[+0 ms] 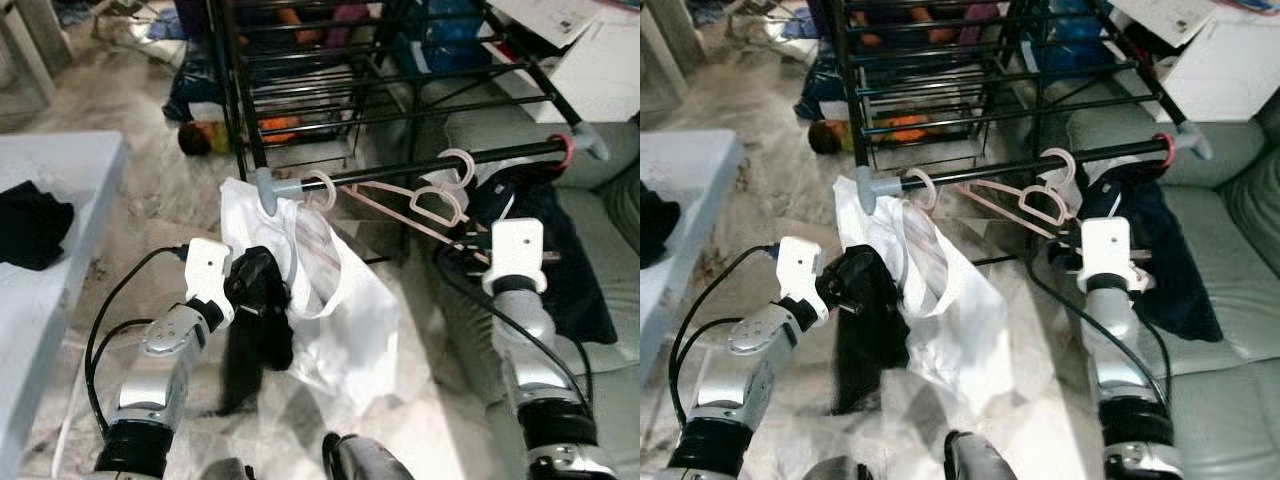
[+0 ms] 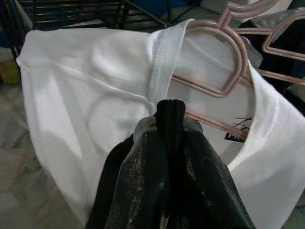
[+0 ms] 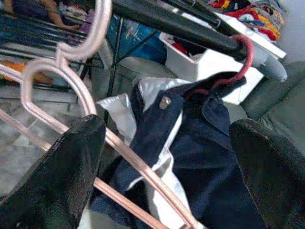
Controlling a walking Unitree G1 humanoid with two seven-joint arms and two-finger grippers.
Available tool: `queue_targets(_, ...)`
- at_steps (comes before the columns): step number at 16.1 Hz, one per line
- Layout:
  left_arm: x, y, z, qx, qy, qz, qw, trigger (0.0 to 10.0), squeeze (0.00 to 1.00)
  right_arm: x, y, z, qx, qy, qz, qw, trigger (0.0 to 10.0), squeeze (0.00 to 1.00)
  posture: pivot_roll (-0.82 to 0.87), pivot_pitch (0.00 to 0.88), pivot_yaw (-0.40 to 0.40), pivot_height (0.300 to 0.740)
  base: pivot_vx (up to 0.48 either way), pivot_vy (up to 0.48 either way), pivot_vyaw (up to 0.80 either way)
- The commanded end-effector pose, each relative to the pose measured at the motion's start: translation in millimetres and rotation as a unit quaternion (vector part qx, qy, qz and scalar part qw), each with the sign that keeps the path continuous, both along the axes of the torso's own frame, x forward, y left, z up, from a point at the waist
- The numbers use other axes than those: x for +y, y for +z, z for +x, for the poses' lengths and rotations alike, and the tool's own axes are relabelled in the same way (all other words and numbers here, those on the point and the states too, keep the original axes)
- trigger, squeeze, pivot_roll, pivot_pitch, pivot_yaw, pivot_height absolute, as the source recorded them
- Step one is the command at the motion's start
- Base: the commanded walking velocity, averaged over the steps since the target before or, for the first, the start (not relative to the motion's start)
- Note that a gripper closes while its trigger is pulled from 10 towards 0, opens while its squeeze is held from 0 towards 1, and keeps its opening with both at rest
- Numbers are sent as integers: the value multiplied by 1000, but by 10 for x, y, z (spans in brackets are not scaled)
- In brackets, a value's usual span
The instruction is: Hang hanger
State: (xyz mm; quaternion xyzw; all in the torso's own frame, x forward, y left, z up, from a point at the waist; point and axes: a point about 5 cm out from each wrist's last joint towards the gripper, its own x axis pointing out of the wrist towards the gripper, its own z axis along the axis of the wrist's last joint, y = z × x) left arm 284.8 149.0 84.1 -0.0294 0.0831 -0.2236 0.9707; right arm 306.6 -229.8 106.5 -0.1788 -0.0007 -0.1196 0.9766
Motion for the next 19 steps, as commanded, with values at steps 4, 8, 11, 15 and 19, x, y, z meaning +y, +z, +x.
queue_targets(4,26,42,-8,-4,-10,10,1000,10000,0,-192,3,156,68,48,-34,996,10000,0,-31,106,2,740,0,0,0)
queue_targets(8,66,38,-56,3,-15,21,1000,10000,0,-456,146,328,141,125,-86,978,10000,0,-9,132,7,740,0,0,0)
queue_targets(11,104,35,-92,8,-16,27,999,10000,0,-556,181,395,208,160,-101,960,10000,0,3,144,7,740,0,0,0)
queue_targets(15,122,37,-116,13,-16,32,999,10000,0,-614,246,444,282,210,-93,931,10000,0,13,151,4,740,0,0,0)
queue_targets(19,98,28,-135,20,-24,32,999,10000,0,-637,344,484,282,223,-70,931,0,0,14,147,0,740,0,0,0)
